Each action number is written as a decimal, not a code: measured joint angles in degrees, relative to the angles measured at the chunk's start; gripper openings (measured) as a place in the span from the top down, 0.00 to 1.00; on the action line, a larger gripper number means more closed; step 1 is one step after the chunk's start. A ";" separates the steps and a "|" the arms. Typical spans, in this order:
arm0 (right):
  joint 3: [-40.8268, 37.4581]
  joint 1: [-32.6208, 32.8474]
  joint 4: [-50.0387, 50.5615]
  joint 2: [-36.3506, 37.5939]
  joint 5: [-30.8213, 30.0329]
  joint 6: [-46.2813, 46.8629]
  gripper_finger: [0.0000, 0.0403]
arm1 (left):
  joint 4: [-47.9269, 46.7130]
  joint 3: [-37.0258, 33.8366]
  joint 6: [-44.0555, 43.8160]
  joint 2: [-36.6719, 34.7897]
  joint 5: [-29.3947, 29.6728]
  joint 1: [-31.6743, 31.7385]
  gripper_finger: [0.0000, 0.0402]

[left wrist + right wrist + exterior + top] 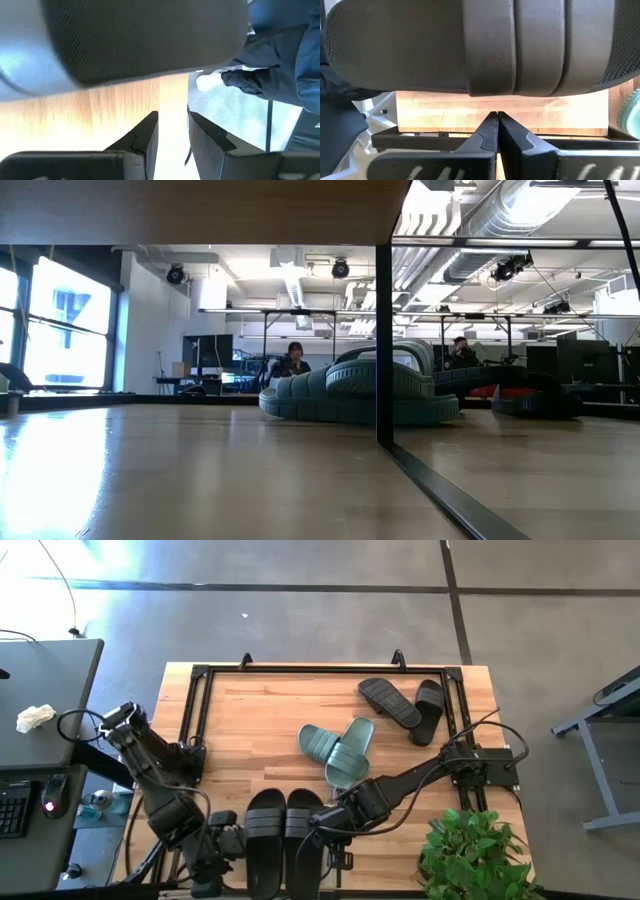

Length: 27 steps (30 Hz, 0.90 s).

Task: Pick and place slides into the shelf
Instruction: Put the green slipper under the shelf

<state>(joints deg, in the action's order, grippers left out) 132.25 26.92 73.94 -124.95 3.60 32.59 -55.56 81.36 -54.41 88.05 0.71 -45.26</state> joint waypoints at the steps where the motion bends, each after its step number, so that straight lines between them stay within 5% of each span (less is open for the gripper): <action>1: 0.00 0.00 0.01 0.00 0.01 0.25 1.00 | -0.16 0.00 -0.13 -0.49 0.14 -0.37 0.76; 13: 0.02 -1.34 2.47 6.98 -6.98 5.76 1.00 | -1.39 0.00 1.41 -7.41 1.02 -0.54 0.76; 19: 0.11 -6.29 9.58 11.98 -11.79 10.76 1.00 | -5.71 0.00 3.36 -12.05 12.80 -0.46 0.76; 24: 0.11 -14.30 14.27 14.16 -8.38 5.36 1.00 | -5.95 0.00 7.03 -15.62 23.68 -0.28 0.76; 27: 0.04 -20.79 15.53 14.09 -1.18 -0.73 1.00 | -5.95 0.00 9.04 -17.31 24.46 2.71 0.76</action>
<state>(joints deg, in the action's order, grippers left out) 132.29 6.13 89.47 -110.86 2.43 31.86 -61.52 81.36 -45.36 70.74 25.17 -42.55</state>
